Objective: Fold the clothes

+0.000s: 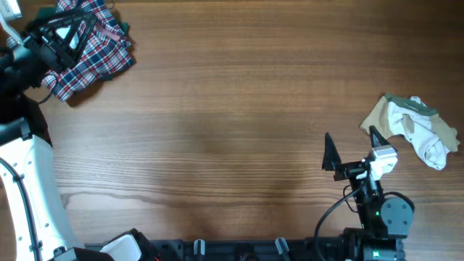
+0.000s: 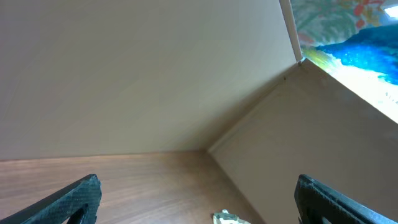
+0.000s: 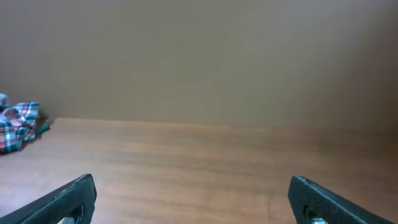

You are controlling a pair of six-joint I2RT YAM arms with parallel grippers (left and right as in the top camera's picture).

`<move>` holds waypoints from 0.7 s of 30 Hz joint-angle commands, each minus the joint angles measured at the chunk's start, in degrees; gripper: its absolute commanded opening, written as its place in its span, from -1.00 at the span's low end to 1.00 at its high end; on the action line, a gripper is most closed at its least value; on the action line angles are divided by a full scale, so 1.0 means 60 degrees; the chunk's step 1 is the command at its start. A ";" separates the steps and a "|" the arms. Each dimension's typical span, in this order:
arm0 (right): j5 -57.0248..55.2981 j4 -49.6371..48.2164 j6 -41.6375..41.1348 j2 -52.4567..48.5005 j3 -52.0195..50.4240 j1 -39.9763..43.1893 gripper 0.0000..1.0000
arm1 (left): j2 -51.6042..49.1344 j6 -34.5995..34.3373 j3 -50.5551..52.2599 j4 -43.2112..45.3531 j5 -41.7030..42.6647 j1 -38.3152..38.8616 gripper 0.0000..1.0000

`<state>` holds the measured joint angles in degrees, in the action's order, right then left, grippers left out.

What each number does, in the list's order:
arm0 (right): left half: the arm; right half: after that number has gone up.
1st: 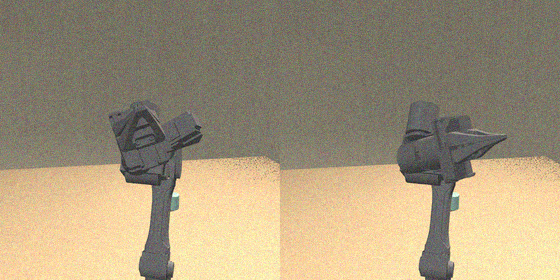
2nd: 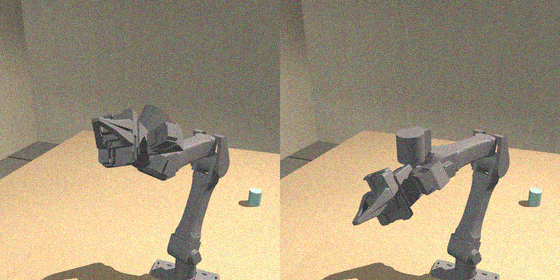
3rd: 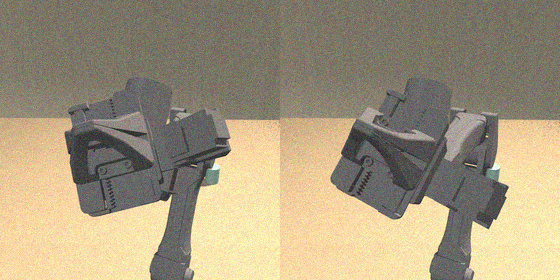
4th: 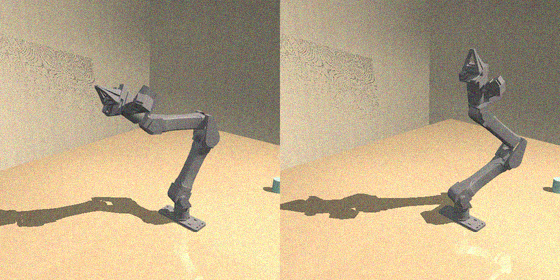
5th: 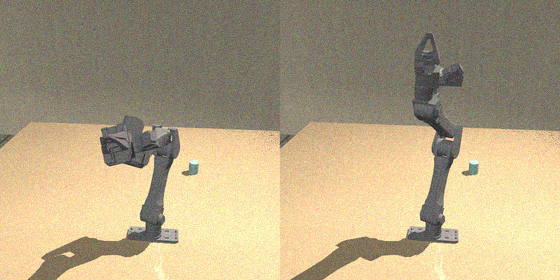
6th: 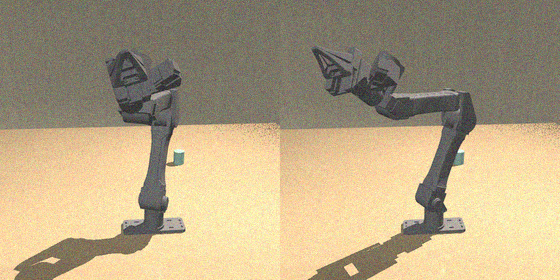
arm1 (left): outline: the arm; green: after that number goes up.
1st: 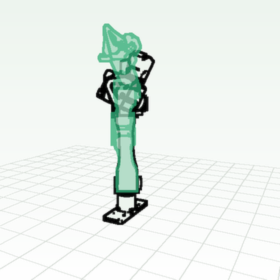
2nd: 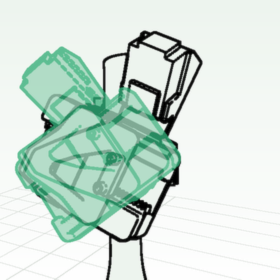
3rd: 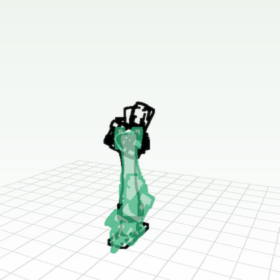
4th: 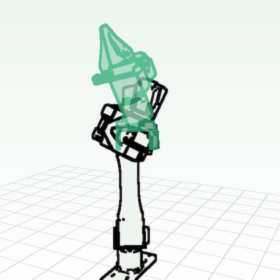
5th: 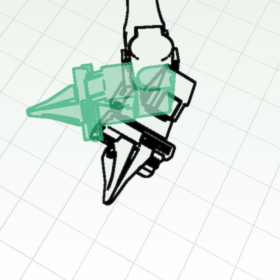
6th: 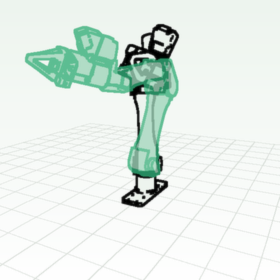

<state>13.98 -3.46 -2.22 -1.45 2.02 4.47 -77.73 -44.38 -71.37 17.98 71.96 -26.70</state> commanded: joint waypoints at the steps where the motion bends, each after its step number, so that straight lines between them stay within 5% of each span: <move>1: 0.0248 -0.0240 0.0120 0.0211 -0.0288 0.0073 1.00 | -0.0011 0.0117 0.0007 0.0025 0.0106 -0.0025 0.99; 21: -0.0430 0.0423 0.0120 0.0208 -0.0288 0.0073 0.99 | -0.0011 0.0113 0.0011 0.0025 0.0106 -0.0025 0.99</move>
<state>12.36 -0.80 -2.20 -1.04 0.40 4.56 -77.73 -44.38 -71.37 17.98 71.96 -26.70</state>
